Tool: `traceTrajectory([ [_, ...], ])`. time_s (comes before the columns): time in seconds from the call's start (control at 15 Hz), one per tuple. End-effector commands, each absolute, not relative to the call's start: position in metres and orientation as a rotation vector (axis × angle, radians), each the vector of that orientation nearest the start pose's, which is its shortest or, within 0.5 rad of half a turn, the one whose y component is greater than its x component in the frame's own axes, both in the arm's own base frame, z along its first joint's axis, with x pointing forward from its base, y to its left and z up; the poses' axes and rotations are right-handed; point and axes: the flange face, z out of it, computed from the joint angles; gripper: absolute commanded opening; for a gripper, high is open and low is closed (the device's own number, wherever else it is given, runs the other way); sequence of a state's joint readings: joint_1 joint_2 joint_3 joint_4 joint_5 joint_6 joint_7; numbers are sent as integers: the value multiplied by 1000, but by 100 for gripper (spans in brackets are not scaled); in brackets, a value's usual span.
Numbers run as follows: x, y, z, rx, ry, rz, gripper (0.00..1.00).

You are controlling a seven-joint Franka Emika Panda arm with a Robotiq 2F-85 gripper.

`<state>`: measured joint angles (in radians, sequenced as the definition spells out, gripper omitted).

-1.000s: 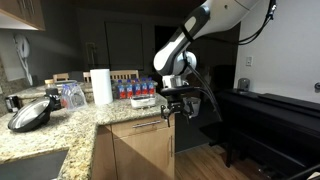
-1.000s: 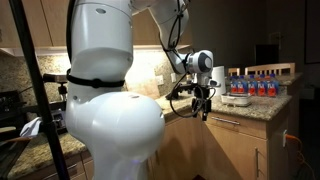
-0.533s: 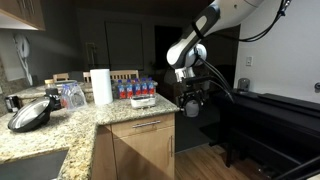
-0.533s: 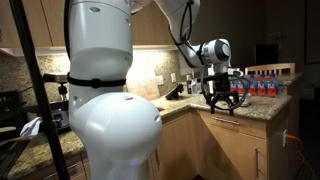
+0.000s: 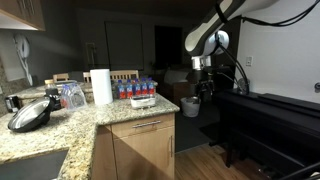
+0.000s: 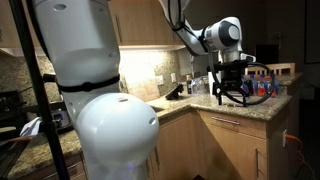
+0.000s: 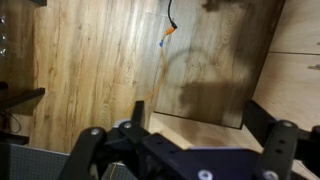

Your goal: Push the drawer on the right closed

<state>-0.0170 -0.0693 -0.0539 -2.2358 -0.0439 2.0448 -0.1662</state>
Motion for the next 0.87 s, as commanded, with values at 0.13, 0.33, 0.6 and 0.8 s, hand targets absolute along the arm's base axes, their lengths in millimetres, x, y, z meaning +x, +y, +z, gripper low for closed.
traceTrajectory([
  [0.13,471,-51,403,-3097,-215,163,100],
  [0.33,455,-56,409,-3076,-211,146,100],
  [0.6,455,-56,409,-3075,-212,146,100],
  [0.8,455,-56,409,-3075,-212,146,100],
])
